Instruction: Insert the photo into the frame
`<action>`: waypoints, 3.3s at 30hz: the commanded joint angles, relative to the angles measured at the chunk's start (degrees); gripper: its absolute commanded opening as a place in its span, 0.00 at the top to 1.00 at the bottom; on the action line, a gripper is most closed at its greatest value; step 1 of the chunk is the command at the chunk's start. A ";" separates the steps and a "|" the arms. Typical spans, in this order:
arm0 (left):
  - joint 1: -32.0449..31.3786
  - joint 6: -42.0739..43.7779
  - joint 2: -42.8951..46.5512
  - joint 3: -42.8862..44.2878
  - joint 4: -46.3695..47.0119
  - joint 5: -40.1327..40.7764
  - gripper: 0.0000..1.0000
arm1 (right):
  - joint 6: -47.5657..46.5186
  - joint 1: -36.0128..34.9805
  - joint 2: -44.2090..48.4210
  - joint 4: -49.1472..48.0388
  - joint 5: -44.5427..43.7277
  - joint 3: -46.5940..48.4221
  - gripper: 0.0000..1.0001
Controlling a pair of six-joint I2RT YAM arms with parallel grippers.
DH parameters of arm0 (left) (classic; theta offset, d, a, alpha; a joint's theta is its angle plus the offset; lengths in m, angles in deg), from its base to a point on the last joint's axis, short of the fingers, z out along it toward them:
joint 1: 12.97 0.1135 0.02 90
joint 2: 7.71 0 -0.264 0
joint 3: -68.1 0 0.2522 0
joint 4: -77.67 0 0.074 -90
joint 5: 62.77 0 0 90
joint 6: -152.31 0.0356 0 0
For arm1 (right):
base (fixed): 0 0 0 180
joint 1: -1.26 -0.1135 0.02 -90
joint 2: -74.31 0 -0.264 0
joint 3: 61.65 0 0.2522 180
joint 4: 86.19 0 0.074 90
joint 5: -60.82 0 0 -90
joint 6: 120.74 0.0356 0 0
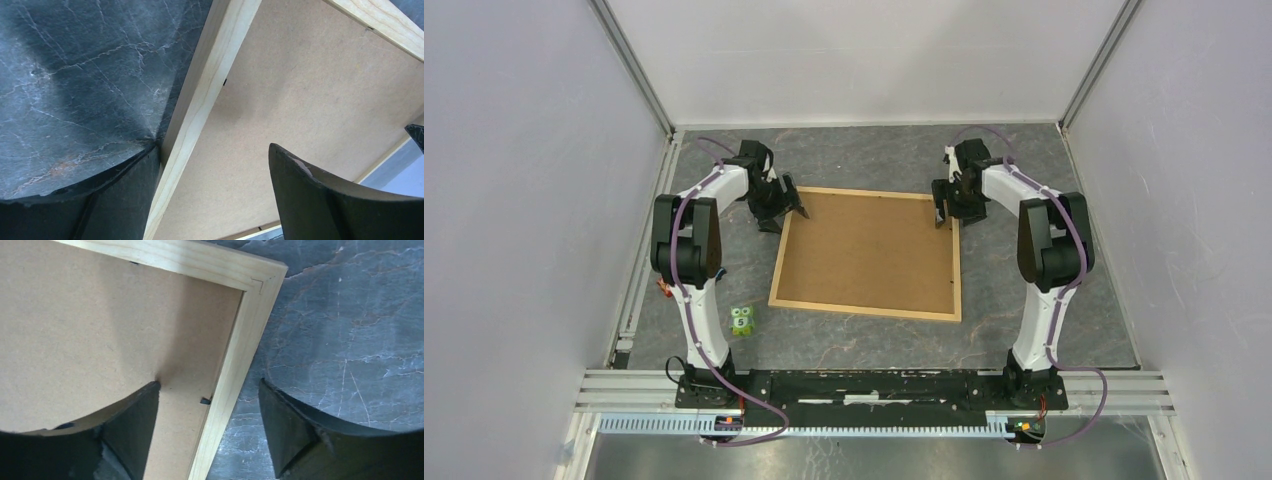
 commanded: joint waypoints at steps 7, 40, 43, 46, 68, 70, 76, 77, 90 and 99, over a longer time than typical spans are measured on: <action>-7.63 -1.37 16.32 -6.36 -3.44 12.45 0.03 | -4.03 1.61 15.52 -17.41 3.20 -10.31 0.03; -28.00 -26.82 25.10 -35.76 16.46 9.52 0.00 | 2.43 3.19 11.03 -30.36 20.79 -27.86 0.07; -23.55 -20.00 22.56 -30.31 13.07 9.48 0.00 | 4.18 3.24 18.60 -32.60 19.79 -37.94 0.07; -20.45 -14.24 18.70 -22.67 7.91 8.31 0.00 | 6.65 3.17 26.47 -35.80 21.10 -47.46 0.08; -15.59 3.27 22.33 -15.68 -6.54 12.50 0.10 | 3.47 2.04 51.08 -15.19 1.75 -49.93 0.13; -15.59 3.93 21.56 -16.36 -6.30 10.73 0.13 | 2.90 2.35 48.28 -15.37 3.21 -48.74 0.23; -15.69 4.93 17.30 -15.84 -5.36 6.16 0.09 | 3.24 2.30 43.68 -18.92 10.93 -48.57 0.31; -15.64 4.93 16.25 -15.32 -5.33 5.48 0.06 | 3.57 2.34 43.57 -19.46 11.44 -49.22 0.32; -15.65 7.48 15.54 -16.23 -5.28 11.42 0.25 | 7.41 0.11 49.58 -13.51 10.93 -48.37 0.46; -16.99 7.13 16.00 -19.49 -4.63 12.41 0.46 | -0.16 -0.01 44.36 -3.52 0.03 -39.56 0.47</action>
